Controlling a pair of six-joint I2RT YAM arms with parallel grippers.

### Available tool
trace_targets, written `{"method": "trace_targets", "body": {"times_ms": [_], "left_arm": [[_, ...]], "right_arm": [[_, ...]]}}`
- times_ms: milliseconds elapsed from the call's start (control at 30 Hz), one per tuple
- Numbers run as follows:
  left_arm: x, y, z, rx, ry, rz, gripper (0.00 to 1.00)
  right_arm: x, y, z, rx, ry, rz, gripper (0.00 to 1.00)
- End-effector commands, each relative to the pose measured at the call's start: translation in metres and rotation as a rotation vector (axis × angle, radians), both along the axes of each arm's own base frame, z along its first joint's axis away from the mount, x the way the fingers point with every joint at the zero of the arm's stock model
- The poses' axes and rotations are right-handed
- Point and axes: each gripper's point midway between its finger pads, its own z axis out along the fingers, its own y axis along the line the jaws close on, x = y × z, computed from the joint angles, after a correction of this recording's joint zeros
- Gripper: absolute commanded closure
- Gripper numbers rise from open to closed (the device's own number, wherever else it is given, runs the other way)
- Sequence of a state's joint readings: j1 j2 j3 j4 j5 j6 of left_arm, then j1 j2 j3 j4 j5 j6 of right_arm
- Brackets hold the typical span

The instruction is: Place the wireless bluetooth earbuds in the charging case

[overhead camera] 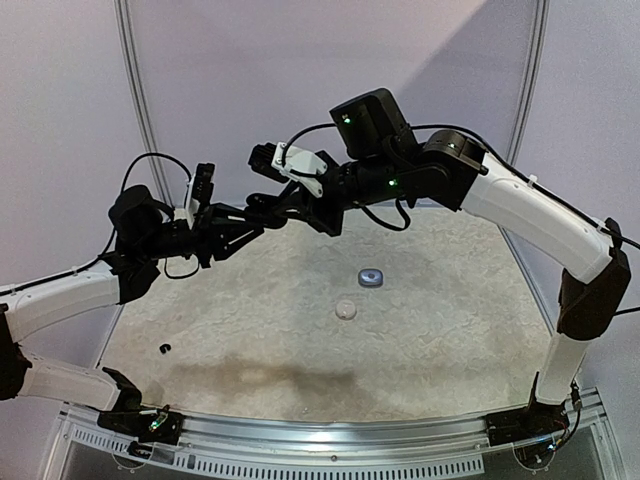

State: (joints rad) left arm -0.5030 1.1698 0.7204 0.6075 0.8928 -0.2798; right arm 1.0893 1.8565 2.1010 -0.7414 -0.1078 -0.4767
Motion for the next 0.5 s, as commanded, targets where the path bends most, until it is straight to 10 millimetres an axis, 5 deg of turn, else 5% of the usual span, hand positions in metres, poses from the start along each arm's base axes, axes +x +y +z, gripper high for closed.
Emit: {"method": "trace_targets", "body": {"times_ms": [0,467], "left_arm": [[-0.006,0.003,0.023,-0.052,-0.103,0.006,1.00],[-0.008,0.006,0.034,-0.086,-0.131,0.015,1.00]], "right_arm": [[-0.006,-0.006,-0.046,-0.144,0.061,-0.005,0.85],[-0.010,-0.003,-0.075,-0.175,0.142,-0.010,0.91]]}}
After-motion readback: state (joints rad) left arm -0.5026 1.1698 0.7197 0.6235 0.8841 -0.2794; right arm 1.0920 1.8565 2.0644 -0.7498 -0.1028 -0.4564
